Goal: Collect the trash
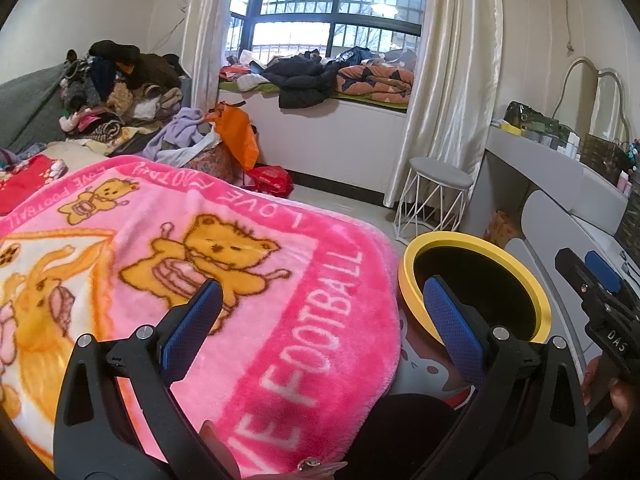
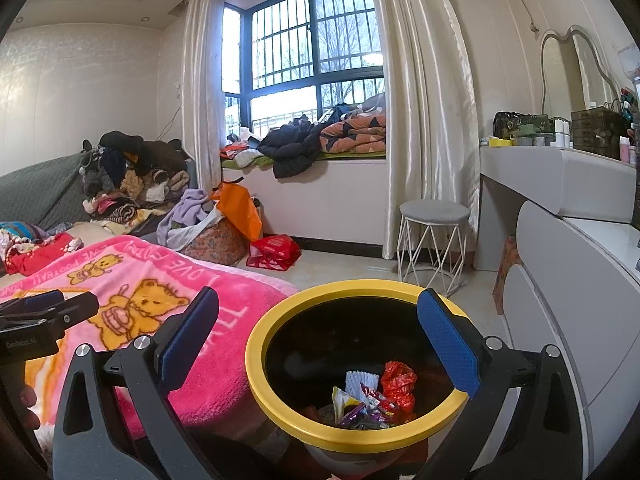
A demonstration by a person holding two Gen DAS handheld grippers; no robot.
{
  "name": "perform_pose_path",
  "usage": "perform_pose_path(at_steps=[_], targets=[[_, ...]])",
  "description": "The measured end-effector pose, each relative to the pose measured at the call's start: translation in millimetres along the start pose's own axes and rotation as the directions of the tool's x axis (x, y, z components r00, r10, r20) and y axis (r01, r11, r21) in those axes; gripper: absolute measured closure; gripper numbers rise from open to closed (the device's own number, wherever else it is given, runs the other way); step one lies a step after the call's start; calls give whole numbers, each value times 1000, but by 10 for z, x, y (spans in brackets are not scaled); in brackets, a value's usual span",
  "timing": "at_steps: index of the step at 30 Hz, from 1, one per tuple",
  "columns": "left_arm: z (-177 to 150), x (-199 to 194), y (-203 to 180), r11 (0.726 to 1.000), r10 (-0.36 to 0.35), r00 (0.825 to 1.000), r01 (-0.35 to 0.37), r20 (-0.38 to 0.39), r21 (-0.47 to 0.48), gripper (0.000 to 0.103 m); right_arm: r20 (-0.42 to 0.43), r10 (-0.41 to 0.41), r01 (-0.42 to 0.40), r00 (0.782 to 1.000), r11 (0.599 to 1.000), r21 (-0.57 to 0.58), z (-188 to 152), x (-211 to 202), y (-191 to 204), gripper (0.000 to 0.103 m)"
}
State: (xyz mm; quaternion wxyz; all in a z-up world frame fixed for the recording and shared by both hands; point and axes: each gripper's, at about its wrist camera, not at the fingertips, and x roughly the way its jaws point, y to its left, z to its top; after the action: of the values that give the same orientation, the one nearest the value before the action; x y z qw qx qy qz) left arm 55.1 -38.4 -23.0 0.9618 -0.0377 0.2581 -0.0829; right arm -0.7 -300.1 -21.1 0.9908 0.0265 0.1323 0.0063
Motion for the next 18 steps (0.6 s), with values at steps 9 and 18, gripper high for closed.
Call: perform_pose_path(at_steps=[9, 18], targets=[[-21, 19, 10, 999, 29, 1000, -29, -2, -15, 10, 1, 1, -1, 1000, 1000, -3, 0, 1, 0, 6], [2, -173, 867, 954, 197, 980, -196, -20, -229, 11, -55, 209, -212, 976, 976, -57, 239, 182, 646, 6]])
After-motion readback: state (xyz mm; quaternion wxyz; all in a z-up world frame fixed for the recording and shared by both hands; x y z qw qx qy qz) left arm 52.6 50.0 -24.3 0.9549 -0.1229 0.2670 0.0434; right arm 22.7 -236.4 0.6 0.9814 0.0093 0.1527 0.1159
